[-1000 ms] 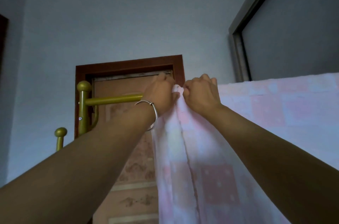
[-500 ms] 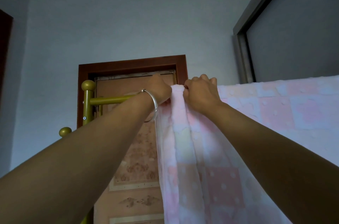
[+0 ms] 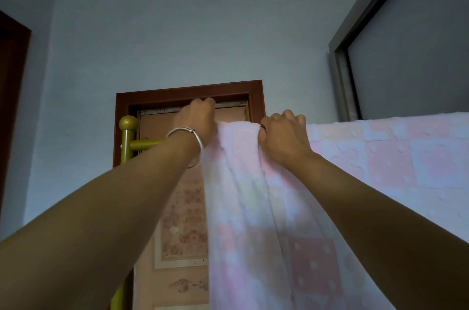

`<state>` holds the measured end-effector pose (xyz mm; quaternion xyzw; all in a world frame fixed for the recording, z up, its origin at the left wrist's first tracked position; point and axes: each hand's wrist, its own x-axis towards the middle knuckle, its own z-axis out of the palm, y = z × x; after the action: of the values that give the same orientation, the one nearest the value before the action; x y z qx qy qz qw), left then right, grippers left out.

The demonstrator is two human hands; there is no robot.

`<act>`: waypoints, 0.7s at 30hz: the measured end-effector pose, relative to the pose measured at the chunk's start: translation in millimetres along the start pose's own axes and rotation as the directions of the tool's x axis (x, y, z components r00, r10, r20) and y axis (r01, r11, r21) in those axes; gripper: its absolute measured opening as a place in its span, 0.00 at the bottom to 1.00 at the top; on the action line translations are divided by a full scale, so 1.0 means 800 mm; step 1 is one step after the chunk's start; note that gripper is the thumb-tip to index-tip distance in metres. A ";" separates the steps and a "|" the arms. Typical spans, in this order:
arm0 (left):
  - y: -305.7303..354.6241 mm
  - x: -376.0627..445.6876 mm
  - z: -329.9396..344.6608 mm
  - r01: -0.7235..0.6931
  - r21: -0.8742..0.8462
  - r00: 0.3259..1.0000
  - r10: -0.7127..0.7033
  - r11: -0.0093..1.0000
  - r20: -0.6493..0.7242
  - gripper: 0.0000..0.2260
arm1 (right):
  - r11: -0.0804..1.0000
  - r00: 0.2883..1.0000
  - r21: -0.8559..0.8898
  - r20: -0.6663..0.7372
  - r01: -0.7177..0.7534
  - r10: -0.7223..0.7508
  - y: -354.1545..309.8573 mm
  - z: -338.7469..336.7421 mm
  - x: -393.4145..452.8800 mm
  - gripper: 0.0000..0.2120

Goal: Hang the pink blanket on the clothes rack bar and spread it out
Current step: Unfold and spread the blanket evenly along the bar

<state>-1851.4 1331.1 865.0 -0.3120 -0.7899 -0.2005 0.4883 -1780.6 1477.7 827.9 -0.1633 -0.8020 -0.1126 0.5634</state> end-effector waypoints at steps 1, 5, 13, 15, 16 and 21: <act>-0.014 0.003 -0.002 0.041 0.025 0.999 -0.041 0.999 -0.008 0.11 | 1.000 1.000 0.000 -0.006 -0.001 0.001 0.000 0.001 0.000 0.16; -0.047 0.002 0.004 0.059 0.210 0.996 -0.071 0.976 0.050 0.13 | 1.000 0.999 0.000 -0.050 -0.001 0.001 -0.001 0.008 -0.004 0.15; -0.058 -0.001 -0.002 -0.050 0.117 0.993 0.037 0.992 0.108 0.10 | 1.000 0.999 -0.009 -0.040 -0.010 0.010 -0.005 0.009 -0.013 0.16; -0.075 -0.006 -0.006 0.024 0.216 0.999 -0.033 0.976 0.038 0.11 | 1.000 0.999 -0.003 -0.026 -0.025 0.025 -0.005 0.006 -0.013 0.15; -0.081 -0.010 -0.008 0.055 0.263 0.998 -0.061 0.963 0.016 0.12 | 0.999 0.999 0.001 -0.014 -0.034 0.034 -0.007 0.004 -0.012 0.15; -0.082 -0.021 0.004 -0.032 0.183 0.998 0.021 0.983 0.064 0.13 | 0.998 0.999 -0.029 -0.006 -0.050 0.050 -0.016 -0.002 -0.014 0.13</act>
<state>-1892.8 1280.7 847.7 -0.2823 -0.8154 -0.1105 0.4931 -1780.9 1463.9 817.5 -0.1910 -0.7945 -0.1106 0.5658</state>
